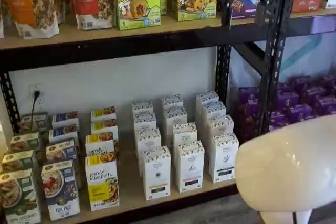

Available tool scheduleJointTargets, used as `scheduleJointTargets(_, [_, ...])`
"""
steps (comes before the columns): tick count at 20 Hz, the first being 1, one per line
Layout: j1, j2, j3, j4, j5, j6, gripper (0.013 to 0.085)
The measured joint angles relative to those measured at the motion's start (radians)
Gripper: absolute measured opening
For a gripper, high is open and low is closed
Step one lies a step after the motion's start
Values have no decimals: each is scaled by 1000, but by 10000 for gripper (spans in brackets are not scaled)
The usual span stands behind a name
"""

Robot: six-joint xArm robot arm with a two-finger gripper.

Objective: Pick up the white box with a green strip in the middle, on the bottom shelf, the sixth box from the left

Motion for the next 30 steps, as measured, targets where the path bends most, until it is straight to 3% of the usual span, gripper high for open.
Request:
scheduleJointTargets(3, [31, -21, 20, -47, -39, 18, 850])
scheduleJointTargets(11, [12, -37, 109, -83, -136, -2, 850])
scheduleJointTargets(21, [-104, -16, 395, -73, -452, -101, 850])
scheduleJointTargets(30, [-192, 120, 563, -80, -737, -175, 850])
